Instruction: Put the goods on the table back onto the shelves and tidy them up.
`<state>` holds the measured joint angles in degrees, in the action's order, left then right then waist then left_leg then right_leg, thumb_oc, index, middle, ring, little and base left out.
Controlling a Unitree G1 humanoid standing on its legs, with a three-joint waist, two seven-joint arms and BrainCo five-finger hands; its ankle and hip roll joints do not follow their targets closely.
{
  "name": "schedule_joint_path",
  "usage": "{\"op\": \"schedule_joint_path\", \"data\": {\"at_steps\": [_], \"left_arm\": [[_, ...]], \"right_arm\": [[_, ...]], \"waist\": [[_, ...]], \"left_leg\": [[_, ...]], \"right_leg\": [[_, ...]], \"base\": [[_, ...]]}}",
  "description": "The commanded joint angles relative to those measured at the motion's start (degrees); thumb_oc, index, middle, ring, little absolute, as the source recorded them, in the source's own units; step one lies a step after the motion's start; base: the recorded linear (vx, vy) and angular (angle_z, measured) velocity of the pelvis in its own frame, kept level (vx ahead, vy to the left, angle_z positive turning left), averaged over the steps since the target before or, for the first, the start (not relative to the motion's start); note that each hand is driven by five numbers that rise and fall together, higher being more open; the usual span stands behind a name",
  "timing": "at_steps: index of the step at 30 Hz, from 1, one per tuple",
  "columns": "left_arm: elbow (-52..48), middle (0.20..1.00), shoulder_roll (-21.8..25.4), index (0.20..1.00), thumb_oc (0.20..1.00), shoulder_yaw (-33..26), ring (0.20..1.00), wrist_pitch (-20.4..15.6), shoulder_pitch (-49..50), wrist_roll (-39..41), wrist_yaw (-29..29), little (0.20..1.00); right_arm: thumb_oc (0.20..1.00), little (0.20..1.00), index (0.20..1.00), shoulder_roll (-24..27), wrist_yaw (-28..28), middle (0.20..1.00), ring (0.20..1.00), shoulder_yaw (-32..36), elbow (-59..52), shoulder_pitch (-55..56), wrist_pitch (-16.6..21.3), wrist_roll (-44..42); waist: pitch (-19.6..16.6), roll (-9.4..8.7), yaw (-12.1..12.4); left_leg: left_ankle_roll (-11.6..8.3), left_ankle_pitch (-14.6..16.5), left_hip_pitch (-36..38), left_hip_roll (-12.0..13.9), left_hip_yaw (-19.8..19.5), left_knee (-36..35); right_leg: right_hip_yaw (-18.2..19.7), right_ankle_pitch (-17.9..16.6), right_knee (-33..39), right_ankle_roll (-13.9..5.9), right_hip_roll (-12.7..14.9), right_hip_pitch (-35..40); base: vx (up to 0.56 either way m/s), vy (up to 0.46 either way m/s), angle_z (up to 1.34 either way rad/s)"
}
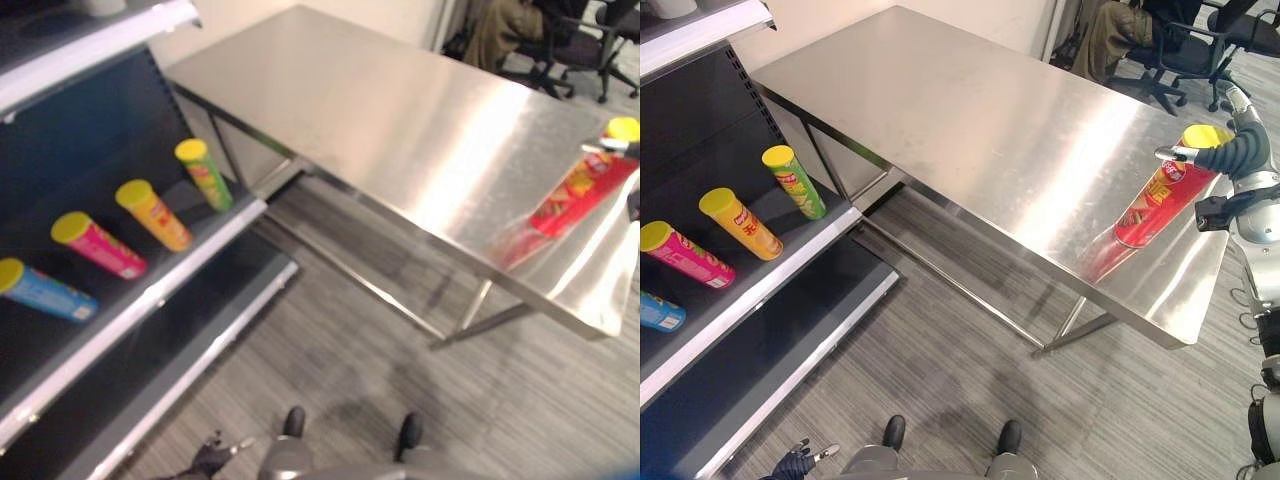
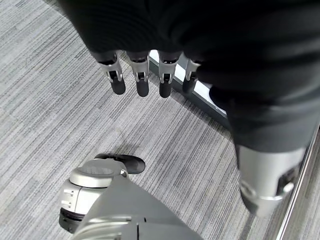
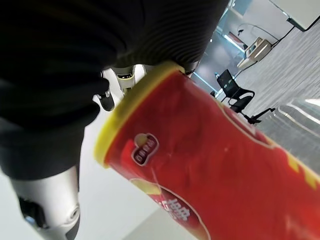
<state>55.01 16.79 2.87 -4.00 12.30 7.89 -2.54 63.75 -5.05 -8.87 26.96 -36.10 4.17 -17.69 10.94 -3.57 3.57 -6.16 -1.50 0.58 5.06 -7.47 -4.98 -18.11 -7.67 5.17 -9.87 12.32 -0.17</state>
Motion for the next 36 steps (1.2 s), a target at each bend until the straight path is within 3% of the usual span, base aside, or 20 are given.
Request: {"op": "schedule_joint_path", "data": {"at_steps": [1, 9, 15, 25, 26, 27, 28, 36], "left_arm": [[1.27, 1.0, 3.9, 1.0, 1.0, 3.36, 1.0, -1.32, -2.45, 1.43, -0.41, 1.0], [1.69, 1.0, 3.68, 1.0, 1.0, 3.11, 1.0, -1.09, -2.67, 1.26, -0.47, 1.0], [2.34, 1.0, 3.47, 1.0, 1.0, 2.51, 1.0, -0.75, -2.9, 0.73, -0.76, 1.0], [1.76, 1.0, 4.38, 1.0, 1.0, 2.94, 1.0, -0.85, -2.88, 1.01, 0.23, 1.0], [1.76, 1.0, 4.38, 1.0, 1.0, 2.94, 1.0, -0.85, -2.88, 1.01, 0.23, 1.0], [1.68, 1.0, 4.38, 1.0, 1.0, 2.93, 1.0, -0.88, -2.85, 1.05, 0.43, 1.0], [1.69, 1.0, 4.45, 1.0, 1.0, 2.89, 1.0, -0.95, -2.8, 1.19, 0.47, 1.0], [1.6, 1.0, 4.63, 1.0, 1.0, 2.75, 1.0, -0.76, -3.12, 1.69, 0.35, 1.0]], "right_arm": [[1.0, 1.0, 1.0, 6.87, 0.87, 1.0, 1.0, -5.53, 1.05, -5.95, -0.26, 0.09], [1.0, 1.0, 1.0, 9.41, 1.96, 1.0, 1.0, -7.55, 1.15, -6.73, -1.68, 1.82], [1.0, 1.0, 1.0, 12.23, 2.79, 1.0, 1.0, -4.43, -2.21, -1.94, -2.69, 3.72], [1.0, 1.0, 1.0, 15.29, 8.62, 1.0, 1.0, -12.0, -0.24, -4.09, -3.94, 3.44], [0.953, 0.953, 0.953, 15.29, 8.62, 0.953, 0.953, -11.98, -0.25, -4.08, -3.94, 3.44], [0.529, 0.529, 0.529, 15.07, 8.91, 0.529, 0.529, -12.12, -0.33, -3.8, -4.05, 3.37], [0.2, 0.2, 0.2, 14.76, 8.94, 0.2, 0.2, -12.21, 0.02, -3.95, -4.01, 2.9], [0.2, 0.2, 0.2, 10.49, 8.28, 0.2, 0.2, -13.16, 2.48, -4.88, -4.61, 3.73]], "waist": [[-0.09, -2.48, 1.72], [-0.12, -2.77, 1.3], [-0.23, -3.25, 0.31], [-0.01, -4.0, 0.12], [-0.01, -4.0, 0.11], [0.0, -4.04, 0.15], [0.04, -4.04, 0.25], [0.31, -3.81, 0.53]], "left_leg": [[-0.02, 3.48, -1.07, 0.82, 1.58, 0.9], [-0.07, 3.47, -1.15, 0.9, 1.52, 0.85], [-0.09, 3.53, -1.09, 1.01, 1.97, 0.77], [-0.33, 3.28, -1.25, 1.16, 2.18, 0.67], [-0.34, 3.28, -1.25, 1.16, 2.18, 0.67], [-0.33, 3.28, -1.31, 1.16, 2.15, 0.68], [-0.3, 3.29, -1.32, 1.13, 2.12, 0.71], [-0.16, 3.22, -1.48, 1.0, 2.23, 0.71]], "right_leg": [[-3.23, 7.18, -2.26, -1.92, 1.22, 4.43], [-3.35, 7.13, -2.27, -1.93, 1.21, 4.48], [-2.78, 7.02, -2.18, -2.02, 1.19, 4.19], [-2.88, 6.85, -2.08, -2.08, 1.24, 3.94], [-2.89, 6.85, -2.08, -2.08, 1.23, 3.94], [-2.9, 6.84, -2.09, -2.09, 1.24, 3.94], [-2.81, 6.77, -2.13, -2.09, 1.26, 3.89], [-2.71, 6.77, -2.07, -1.99, 1.3, 3.68]], "base": [[0.0, 0.0, 0.0], [0.0, -0.001, 0.02], [0.0, 0.0, 0.0], [0.0, 0.001, -0.01], [0.0, 0.0, 0.0], [0.0, 0.0, 0.0], [0.0, 0.0, 0.0], [0.0, 0.0, 0.0]]}}
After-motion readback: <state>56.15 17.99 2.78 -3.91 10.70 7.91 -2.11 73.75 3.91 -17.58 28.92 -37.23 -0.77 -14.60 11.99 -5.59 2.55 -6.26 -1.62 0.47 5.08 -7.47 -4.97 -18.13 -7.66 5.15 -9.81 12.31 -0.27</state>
